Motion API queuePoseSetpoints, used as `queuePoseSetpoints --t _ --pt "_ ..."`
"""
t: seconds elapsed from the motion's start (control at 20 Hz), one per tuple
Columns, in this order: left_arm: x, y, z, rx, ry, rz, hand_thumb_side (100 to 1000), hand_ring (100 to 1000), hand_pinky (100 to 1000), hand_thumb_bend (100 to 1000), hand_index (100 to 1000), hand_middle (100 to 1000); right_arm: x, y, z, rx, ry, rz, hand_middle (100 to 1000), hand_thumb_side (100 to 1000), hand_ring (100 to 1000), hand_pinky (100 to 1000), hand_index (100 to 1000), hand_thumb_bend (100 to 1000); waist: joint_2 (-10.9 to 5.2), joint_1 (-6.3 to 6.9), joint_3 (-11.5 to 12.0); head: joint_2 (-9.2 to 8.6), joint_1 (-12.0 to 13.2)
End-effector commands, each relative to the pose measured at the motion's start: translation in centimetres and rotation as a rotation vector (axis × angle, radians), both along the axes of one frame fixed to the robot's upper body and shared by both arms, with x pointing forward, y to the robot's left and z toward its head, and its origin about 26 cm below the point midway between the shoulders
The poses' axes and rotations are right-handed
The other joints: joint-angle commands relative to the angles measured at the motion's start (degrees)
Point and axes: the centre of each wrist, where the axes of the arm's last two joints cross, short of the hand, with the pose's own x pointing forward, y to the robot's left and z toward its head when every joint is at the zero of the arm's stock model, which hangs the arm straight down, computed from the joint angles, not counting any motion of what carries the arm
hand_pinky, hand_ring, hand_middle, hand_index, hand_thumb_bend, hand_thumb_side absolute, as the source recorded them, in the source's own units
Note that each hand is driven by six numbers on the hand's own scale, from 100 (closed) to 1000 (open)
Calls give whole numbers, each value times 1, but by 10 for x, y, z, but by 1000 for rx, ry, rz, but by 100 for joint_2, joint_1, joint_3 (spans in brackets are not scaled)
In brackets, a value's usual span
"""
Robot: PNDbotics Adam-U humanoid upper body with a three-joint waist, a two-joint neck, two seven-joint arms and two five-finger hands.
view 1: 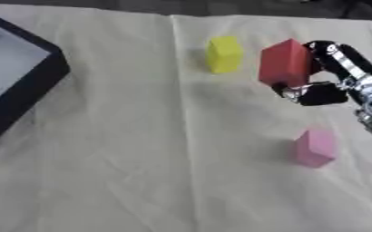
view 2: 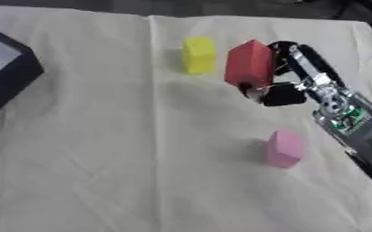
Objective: Pick up the objects with one hand, pass them to the other hand, and then place them into the box on the other side of the table.
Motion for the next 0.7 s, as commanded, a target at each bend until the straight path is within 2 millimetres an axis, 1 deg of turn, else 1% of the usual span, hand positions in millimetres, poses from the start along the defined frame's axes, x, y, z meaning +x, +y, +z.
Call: queuePoseSetpoints --t 0.05,0.4,0.7 --pt "1 1 21 155 -17 -47 368 744 861 825 792 825 0 12 2 31 -17 44 351 100 641 708 441 463 -140 24 5 91 16" --pt "7 -5 44 344 -9 -111 351 748 853 830 799 823 5 36 -5 116 -58 98 343 100 635 702 434 465 -203 10 46 143 45" --pt "14 -15 73 485 -78 -194 350 752 847 819 802 822 8 56 -12 160 -90 107 340 100 633 706 432 468 -237 6 108 175 36"
